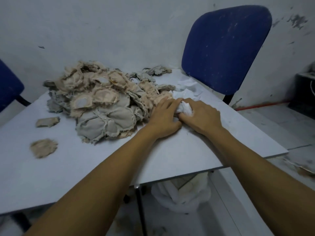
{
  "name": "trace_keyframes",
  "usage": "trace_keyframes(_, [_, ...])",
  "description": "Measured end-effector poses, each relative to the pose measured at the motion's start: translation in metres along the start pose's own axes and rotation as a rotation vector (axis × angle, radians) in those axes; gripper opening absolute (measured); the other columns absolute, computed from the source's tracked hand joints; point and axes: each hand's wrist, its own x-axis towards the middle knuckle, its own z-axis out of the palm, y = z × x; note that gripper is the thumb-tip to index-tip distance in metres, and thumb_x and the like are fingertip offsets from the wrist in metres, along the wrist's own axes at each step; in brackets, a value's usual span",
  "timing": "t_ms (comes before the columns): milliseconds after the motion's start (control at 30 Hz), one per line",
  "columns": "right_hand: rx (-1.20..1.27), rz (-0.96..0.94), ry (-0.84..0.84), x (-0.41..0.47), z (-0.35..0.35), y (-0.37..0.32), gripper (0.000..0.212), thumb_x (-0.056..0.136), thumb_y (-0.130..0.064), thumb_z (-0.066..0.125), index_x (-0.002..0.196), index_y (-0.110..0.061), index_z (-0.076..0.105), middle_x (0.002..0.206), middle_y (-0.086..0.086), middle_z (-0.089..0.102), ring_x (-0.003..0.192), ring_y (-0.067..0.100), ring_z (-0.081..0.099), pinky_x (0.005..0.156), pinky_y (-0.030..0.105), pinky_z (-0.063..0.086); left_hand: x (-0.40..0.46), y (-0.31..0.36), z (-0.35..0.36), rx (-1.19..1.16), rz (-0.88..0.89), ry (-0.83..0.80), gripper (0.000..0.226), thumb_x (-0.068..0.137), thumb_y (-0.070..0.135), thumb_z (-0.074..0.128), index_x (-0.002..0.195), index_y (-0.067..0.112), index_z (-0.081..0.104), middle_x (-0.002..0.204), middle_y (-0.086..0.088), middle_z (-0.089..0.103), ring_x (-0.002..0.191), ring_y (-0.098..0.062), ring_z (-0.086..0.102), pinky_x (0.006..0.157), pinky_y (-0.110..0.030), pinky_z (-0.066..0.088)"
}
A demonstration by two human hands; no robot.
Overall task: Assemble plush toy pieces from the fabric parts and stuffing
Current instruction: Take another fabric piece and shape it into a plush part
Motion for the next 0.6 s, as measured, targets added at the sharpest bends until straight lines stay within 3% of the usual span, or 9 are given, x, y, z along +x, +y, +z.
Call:
trace_keyframes(67, [-0.008, -0.028, 0.026, -0.02, 0.004, -0.014, 0.056, 0.084, -0.067, 0.045, 0.135, -0.044, 0.043, 0.125, 0.0, 0.06, 0.111, 0.027, 0.057, 0.091, 0.049, 0.045, -0.024, -0.005, -0.004, -0.01, -0.001, 0.052, 0.08, 0.084, 0.022, 0.06, 0.155, 0.028, 0.023, 0.159, -0.003, 0.027, 0.151, -0.022, 0.005, 0.121, -0.045, 0.015])
trace_keyframes(167, [-0.038, -0.032, 0.029, -0.039, 0.007, -0.029, 0.057, 0.084, -0.066, 0.04, 0.138, -0.048, 0.036, 0.133, -0.002, 0.055, 0.119, 0.024, 0.05, 0.091, 0.049, 0.038, -0.044, 0.0, -0.009, 0.04, -0.012, 0.067, 0.075, 0.089, 0.019, 0.056, 0.155, 0.027, 0.023, 0.16, 0.0, 0.025, 0.153, -0.019, 0.002, 0.121, -0.048, 0.014])
trace_keyframes(267, [-0.051, -0.018, -0.005, -0.05, 0.004, -0.035, 0.063, 0.086, -0.071, 0.034, 0.145, -0.05, 0.027, 0.15, -0.001, 0.042, 0.134, 0.026, 0.038, 0.103, 0.054, 0.03, -0.062, 0.013, -0.012, 0.124, -0.024, 0.038, 0.072, 0.094, 0.018, 0.049, 0.158, 0.024, 0.016, 0.165, -0.005, 0.013, 0.153, -0.021, 0.0, 0.123, -0.046, 0.006])
trace_keyframes(367, [-0.062, -0.138, 0.128, -0.059, -0.001, -0.041, 0.062, 0.091, -0.063, 0.04, 0.149, -0.044, 0.03, 0.16, 0.002, 0.027, 0.145, 0.026, 0.024, 0.115, 0.063, 0.01, -0.09, 0.022, -0.019, 0.168, -0.014, 0.143, 0.063, 0.09, 0.015, 0.052, 0.151, 0.017, 0.033, 0.162, -0.014, 0.018, 0.149, -0.03, 0.015, 0.119, -0.049, 0.018])
trace_keyframes(433, [-0.053, -0.331, 0.281, -0.066, -0.005, -0.049, 0.054, 0.091, -0.05, 0.05, 0.14, -0.027, 0.051, 0.149, 0.009, 0.044, 0.137, 0.03, 0.038, 0.115, 0.064, 0.018, -0.112, 0.028, -0.026, 0.253, -0.031, 0.316, 0.057, 0.083, 0.012, 0.059, 0.139, 0.018, 0.049, 0.151, -0.016, 0.035, 0.139, -0.035, 0.032, 0.111, -0.051, 0.03])
trace_keyframes(500, [0.024, -0.469, 0.348, -0.072, -0.005, -0.059, 0.041, 0.088, -0.034, 0.059, 0.124, -0.014, 0.063, 0.129, 0.013, 0.056, 0.118, 0.033, 0.05, 0.104, 0.056, 0.04, -0.133, 0.028, -0.032, 0.352, -0.125, 0.44, 0.056, 0.077, 0.014, 0.064, 0.132, 0.022, 0.053, 0.143, -0.014, 0.041, 0.132, -0.034, 0.036, 0.104, -0.053, 0.032])
trace_keyframes(600, [0.126, -0.53, 0.28, -0.083, 0.001, -0.083, 0.033, 0.085, -0.011, 0.063, 0.118, -0.006, 0.065, 0.117, 0.013, 0.059, 0.107, 0.03, 0.051, 0.082, 0.044, 0.05, -0.153, 0.012, -0.042, 0.41, -0.287, 0.392, 0.059, 0.08, 0.02, 0.065, 0.135, 0.024, 0.048, 0.145, -0.013, 0.034, 0.134, -0.033, 0.028, 0.105, -0.054, 0.03])
